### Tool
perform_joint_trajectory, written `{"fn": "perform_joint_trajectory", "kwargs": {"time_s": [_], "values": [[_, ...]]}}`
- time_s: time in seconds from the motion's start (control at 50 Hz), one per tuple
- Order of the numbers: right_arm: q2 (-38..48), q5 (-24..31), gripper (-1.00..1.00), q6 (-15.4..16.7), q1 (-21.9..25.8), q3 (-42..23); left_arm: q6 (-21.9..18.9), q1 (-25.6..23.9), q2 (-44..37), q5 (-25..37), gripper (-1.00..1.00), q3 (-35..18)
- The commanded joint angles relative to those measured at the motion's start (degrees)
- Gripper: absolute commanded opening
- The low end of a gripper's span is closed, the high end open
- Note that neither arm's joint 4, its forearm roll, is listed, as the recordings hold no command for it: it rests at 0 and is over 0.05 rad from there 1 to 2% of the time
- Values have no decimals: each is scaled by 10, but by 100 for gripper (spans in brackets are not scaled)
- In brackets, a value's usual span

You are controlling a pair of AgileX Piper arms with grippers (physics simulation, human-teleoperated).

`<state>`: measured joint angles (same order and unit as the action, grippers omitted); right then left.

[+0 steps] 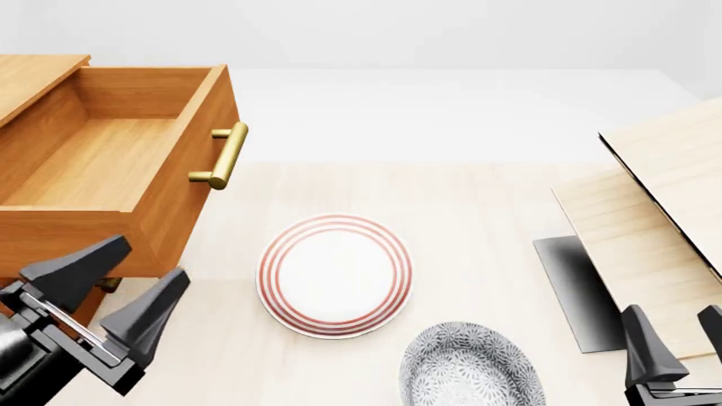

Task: Close the top drawer of the cabinet.

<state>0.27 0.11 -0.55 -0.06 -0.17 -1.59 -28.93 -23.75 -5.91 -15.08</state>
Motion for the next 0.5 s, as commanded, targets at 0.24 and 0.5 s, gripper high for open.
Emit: {"fn": "perform_joint_trajectory", "kwargs": {"time_s": [0.24,0.5], "values": [[0,0,100,0,0,0,-16,-207,-241,-92,100,-130],[-1,1,100,0,0,0,-58,-268,-402,-120,100,-248]]}}
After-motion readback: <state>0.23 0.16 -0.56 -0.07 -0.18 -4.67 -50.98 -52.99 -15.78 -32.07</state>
